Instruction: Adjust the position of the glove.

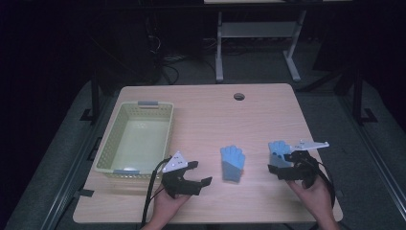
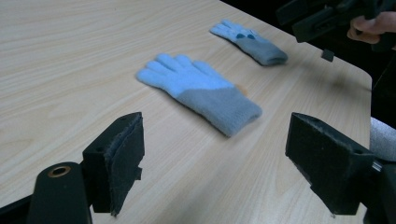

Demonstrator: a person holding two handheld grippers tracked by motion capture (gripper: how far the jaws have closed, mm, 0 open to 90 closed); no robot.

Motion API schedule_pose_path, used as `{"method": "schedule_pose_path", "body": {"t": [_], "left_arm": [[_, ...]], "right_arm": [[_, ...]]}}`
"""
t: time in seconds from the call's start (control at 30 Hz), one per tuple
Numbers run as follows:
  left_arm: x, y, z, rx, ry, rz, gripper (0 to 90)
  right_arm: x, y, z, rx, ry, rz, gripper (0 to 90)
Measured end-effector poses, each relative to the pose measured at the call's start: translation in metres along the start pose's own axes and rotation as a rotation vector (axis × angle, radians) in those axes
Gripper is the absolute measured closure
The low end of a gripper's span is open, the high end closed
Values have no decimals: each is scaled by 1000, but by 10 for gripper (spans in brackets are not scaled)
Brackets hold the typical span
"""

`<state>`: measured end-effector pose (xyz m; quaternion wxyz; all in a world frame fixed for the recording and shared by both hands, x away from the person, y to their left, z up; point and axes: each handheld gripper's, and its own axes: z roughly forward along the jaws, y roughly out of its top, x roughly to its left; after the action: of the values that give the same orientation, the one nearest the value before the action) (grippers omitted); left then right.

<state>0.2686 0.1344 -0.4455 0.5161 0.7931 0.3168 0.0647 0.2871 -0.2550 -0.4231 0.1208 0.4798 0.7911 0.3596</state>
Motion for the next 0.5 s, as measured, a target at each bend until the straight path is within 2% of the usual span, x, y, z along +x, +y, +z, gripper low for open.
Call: {"method": "schedule_pose_path", "body": {"t": [0.1,0.23,0.5], "left_arm": [[0,0,2,5,-3,2,193],[-2,1,2,2,-3,9,194],[-1,1,2,3,-8,8,196]], "right_arm": [[-4,8,2,33,-8,-14,223],[-7,13,4,56,-10,-5,223],[-14,22,2,65,-21,-3,224]]}}
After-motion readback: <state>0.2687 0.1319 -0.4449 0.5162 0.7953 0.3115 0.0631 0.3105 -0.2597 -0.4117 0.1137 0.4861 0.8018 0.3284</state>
